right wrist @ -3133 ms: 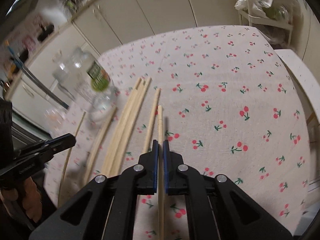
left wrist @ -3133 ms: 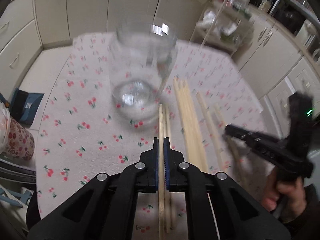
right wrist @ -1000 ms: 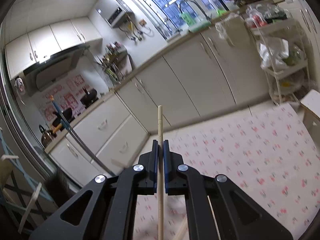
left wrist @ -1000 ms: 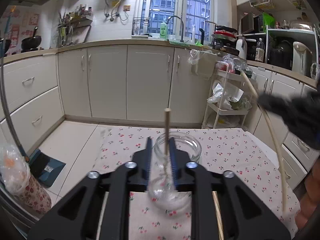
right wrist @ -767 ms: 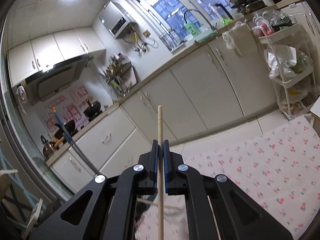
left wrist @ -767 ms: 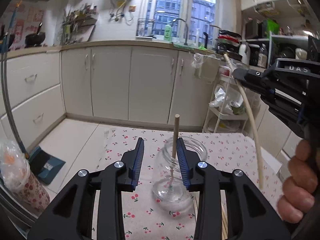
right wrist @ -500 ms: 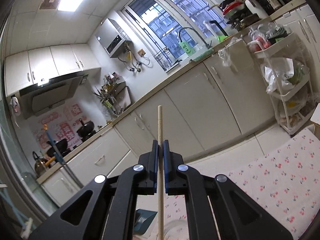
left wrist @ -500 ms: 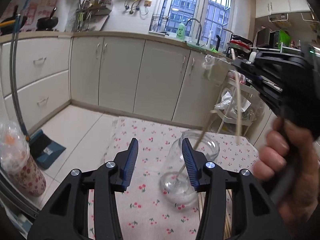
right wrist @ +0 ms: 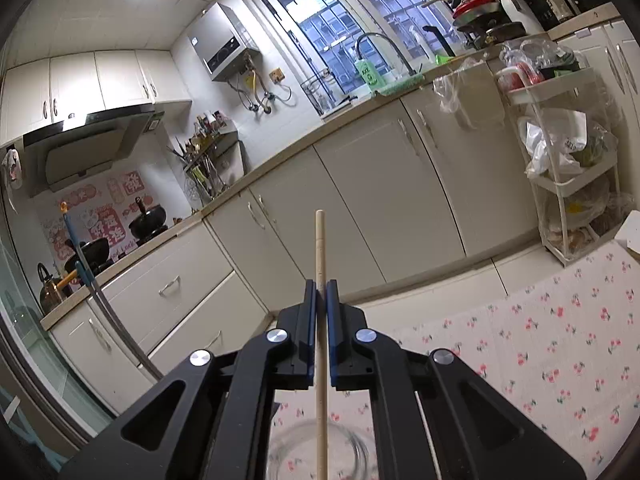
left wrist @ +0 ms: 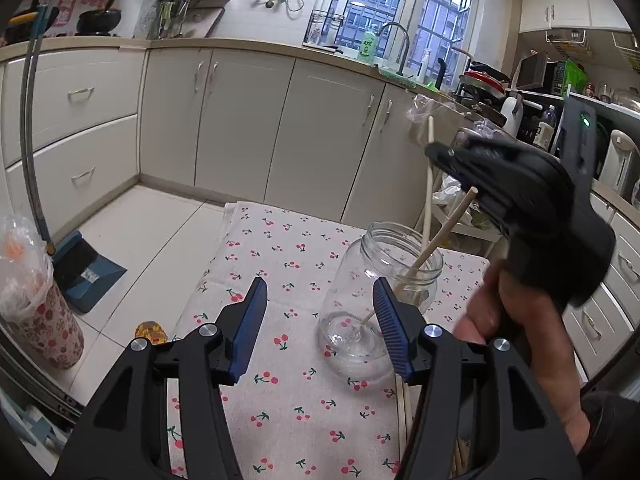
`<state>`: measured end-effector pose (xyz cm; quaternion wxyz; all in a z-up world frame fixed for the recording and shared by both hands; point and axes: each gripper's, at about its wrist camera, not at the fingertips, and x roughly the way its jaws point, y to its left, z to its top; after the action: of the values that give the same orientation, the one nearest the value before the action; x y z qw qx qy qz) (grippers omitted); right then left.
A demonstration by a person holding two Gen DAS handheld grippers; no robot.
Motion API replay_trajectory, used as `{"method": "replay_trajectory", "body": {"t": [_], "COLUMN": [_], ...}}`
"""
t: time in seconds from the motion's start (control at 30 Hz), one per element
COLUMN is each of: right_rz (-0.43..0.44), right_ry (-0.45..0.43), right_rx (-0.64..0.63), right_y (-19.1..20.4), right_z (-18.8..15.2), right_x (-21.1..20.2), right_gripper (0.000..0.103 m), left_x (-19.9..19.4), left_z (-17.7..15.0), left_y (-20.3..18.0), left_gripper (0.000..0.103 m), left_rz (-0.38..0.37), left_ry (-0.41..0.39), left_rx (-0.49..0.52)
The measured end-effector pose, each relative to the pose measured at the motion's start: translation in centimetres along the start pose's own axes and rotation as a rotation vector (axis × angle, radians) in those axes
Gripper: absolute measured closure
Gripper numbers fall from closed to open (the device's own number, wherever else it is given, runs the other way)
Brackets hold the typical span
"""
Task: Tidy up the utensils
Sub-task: 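Insert the right tool's chopstick into the jar and open the right tool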
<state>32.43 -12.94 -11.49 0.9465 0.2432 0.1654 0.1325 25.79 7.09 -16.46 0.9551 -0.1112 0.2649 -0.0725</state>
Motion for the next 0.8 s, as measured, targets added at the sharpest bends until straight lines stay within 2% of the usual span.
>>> {"method": "replay_trajectory", "body": {"t": [0.33, 0.37, 0.4, 0.43, 0.47, 0.57, 0.63, 0.7, 0.8], "right_rz": [0.029, 0.034, 0.039, 0.045, 0.049, 0.052, 0.021, -0.053, -0.147], "right_ry": [0.108, 0.123, 0.138, 0.154, 0.164, 0.181, 0.202, 0.259, 0.386], "right_rx": [-0.021, -0.023, -0.023, -0.021, -0.017, -0.014, -0.025, -0.056, -0.087], "right_y": [-0.5, -0.5, -0.5, -0.5, -0.6, -1.2, -1.7, -2.8, -4.8], "right_z": [-2.1, -2.3, -2.5, -2.6, -2.8, -2.7, -2.9, -3.8, -6.0], "right_x": [-2.9, -3.1, -3.3, -3.6, -4.2, -6.8, -8.8, -10.9, -12.4], "right_gripper": [0.096, 0.093, 0.084, 0.069, 0.064, 0.061, 0.061, 0.061, 0.062], "left_x": [-0.7, -0.9, -1.0, -1.3, -1.5, -2.1, -2.5, -2.7, -2.9], "left_z": [-0.1, -0.1, 0.0, 0.0, 0.0, -0.1, -0.3, -0.7, -1.8], "left_y": [-0.3, -0.4, -0.5, -0.6, -0.6, -0.8, -0.9, -1.1, -1.8], "left_gripper": [0.045, 0.044, 0.043, 0.043, 0.042, 0.040, 0.039, 0.039, 0.039], "left_rz": [0.004, 0.004, 0.004, 0.003, 0.003, 0.006, 0.006, -0.002, -0.012], "left_ry": [0.014, 0.015, 0.015, 0.013, 0.012, 0.018, 0.032, 0.055, 0.094], "left_rx": [-0.011, -0.011, -0.010, -0.010, -0.008, -0.008, -0.010, -0.010, 0.007]}}
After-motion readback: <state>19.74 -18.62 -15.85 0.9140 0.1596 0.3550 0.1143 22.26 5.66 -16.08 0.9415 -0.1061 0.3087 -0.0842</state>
